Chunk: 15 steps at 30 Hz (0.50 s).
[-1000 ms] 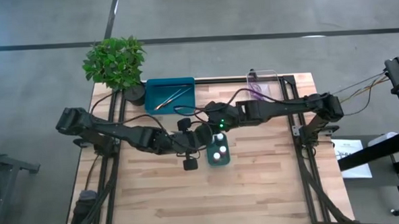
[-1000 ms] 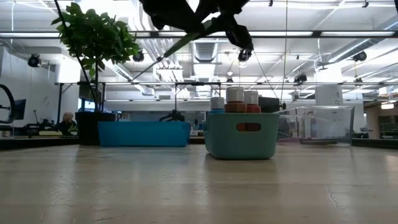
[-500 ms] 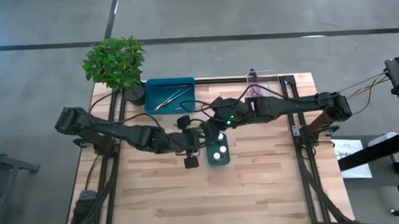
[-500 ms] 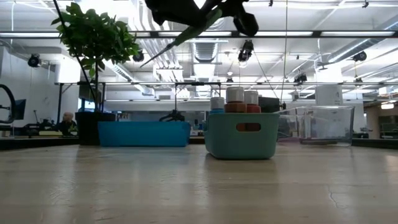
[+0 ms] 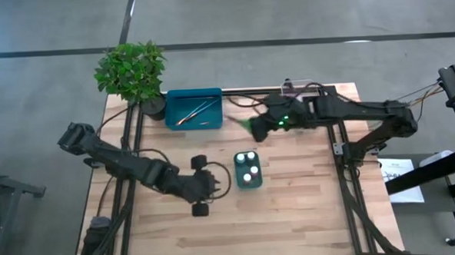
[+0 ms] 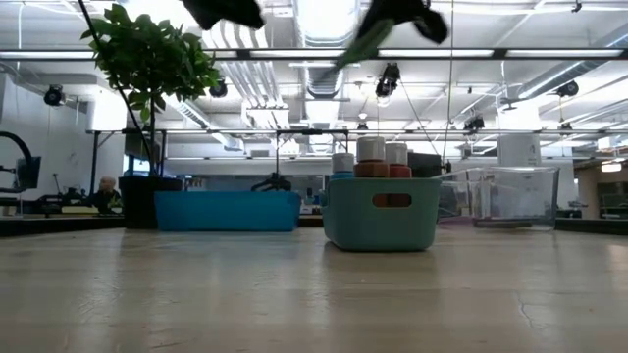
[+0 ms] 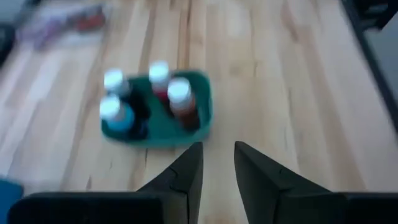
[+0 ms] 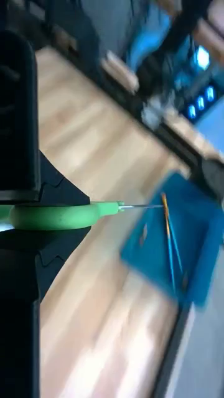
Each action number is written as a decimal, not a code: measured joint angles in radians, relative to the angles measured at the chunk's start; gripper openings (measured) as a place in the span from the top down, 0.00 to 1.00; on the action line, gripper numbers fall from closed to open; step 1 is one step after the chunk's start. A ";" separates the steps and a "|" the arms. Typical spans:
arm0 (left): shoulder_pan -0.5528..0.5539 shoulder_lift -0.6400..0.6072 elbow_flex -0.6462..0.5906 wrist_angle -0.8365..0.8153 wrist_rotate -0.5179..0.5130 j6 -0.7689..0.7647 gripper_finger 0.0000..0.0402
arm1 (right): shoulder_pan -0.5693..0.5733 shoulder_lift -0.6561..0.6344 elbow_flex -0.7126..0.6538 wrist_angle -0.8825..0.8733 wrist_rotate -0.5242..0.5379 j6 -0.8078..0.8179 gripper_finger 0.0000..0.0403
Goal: Pick & Place Paint Supplies
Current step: Put the green scissors into the transparent bin
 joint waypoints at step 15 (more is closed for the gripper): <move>-0.259 0.004 -0.092 -0.066 -0.048 -0.404 0.76 | 0.025 -0.367 -0.129 -0.462 0.320 0.223 0.95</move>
